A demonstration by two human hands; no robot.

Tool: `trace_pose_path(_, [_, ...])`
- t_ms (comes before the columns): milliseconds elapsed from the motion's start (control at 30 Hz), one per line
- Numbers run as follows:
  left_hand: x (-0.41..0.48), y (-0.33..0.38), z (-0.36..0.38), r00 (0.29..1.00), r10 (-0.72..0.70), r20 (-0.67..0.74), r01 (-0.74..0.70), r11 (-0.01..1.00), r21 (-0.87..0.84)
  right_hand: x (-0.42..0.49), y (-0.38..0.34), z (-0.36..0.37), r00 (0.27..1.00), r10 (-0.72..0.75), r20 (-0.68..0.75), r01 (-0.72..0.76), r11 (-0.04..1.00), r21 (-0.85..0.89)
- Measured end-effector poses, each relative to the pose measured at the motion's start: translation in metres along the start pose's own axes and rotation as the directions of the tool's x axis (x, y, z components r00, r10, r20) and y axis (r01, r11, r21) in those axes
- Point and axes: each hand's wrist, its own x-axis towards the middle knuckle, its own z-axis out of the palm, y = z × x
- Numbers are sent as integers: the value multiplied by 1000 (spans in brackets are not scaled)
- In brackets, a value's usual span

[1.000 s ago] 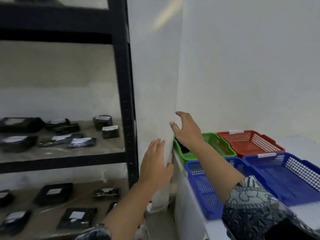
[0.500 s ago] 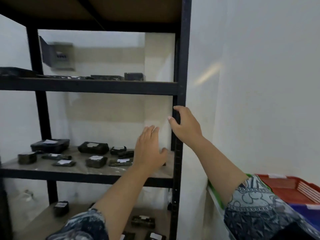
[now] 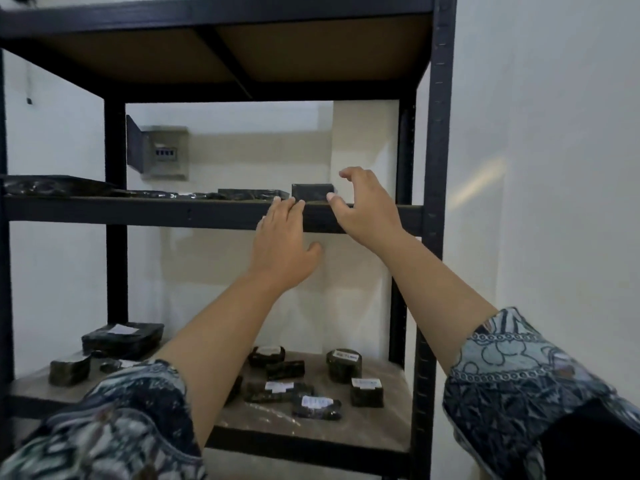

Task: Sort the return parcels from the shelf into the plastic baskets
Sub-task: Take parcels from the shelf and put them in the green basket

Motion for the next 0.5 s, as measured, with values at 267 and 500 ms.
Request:
trace_pose_path(267, [66,-53,22,997,25,-67,-19,996,93,76,22,40,993,27,117,-10,990,-141])
trace_pose_path(500, [80,-87,30,992,68,-105,-60,995,75,111,34,51,847,304,437,-239,950,-200])
